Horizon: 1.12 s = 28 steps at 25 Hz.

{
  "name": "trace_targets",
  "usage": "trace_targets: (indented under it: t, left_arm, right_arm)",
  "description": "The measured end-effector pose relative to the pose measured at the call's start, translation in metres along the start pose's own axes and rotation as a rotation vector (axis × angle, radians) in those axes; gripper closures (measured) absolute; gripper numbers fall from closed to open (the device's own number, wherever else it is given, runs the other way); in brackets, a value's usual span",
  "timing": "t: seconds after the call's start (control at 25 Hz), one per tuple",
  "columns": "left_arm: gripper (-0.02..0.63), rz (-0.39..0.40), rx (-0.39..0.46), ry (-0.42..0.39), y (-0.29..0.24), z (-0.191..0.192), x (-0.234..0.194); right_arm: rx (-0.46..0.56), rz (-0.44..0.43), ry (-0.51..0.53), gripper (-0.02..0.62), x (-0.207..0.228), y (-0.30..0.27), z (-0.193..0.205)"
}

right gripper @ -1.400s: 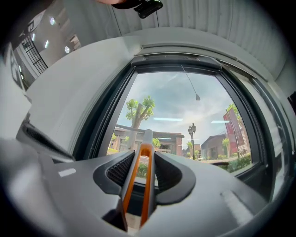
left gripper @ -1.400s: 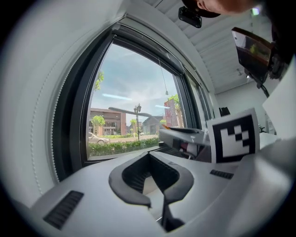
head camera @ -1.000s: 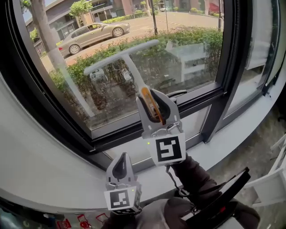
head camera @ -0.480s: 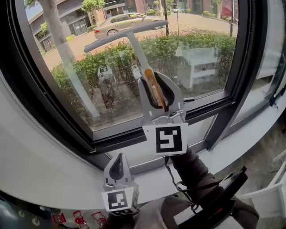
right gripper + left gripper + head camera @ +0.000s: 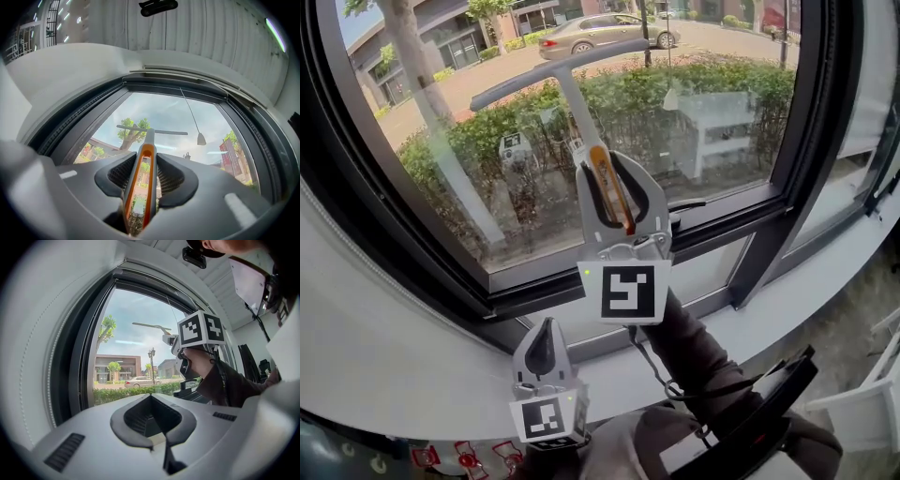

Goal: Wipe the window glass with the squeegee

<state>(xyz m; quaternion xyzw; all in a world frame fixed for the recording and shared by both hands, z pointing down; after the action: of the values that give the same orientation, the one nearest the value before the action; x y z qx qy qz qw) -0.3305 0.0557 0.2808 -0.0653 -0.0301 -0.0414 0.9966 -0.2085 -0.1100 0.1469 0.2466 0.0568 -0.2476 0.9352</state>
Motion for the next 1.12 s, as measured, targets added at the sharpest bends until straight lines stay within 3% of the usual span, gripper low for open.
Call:
trace_targets:
  t: [1.12]
  left_arm:
    - [0.604,0.022,-0.016,-0.013,0.015,0.008,0.003]
  right_arm:
    - [-0.072,-0.007,-0.008,0.465,-0.017,0.025,0.031]
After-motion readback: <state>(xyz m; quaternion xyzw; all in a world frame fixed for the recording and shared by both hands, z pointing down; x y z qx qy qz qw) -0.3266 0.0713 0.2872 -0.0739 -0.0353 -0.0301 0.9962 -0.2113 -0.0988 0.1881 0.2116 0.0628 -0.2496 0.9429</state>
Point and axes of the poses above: the fingertips, and each gripper's own axes: y backward along the fingers, x to its right, z out of its underside, the point moved 10 cm from there along y, backward along the fingers, and after that the axes turned 7 degrees about -x, right-handed, at the moved point
